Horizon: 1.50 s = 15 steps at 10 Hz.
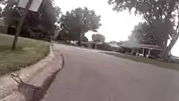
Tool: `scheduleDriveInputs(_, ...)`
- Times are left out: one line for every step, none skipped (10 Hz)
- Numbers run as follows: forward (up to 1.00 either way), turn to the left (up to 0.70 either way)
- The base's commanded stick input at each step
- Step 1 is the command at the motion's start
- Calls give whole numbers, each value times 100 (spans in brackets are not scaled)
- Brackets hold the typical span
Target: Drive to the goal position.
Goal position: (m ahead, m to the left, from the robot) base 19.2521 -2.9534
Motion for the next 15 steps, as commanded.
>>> scheduleDriveInputs(50, 0)
scheduleDriveInputs(50, 0)
scheduleDriveInputs(50, 0)
scheduleDriveInputs(50, 0)
scheduleDriveInputs(50, 0)
scheduleDriveInputs(50, 0)
scheduleDriveInputs(50, 0)
scheduleDriveInputs(50, 0)
scheduleDriveInputs(50, 0)
scheduleDriveInputs(50, 0)
scheduleDriveInputs(50, 0)
scheduleDriveInputs(50, 0)
scheduleDriveInputs(50, 0)
scheduleDriveInputs(50, 0)
scheduleDriveInputs(50, 0)
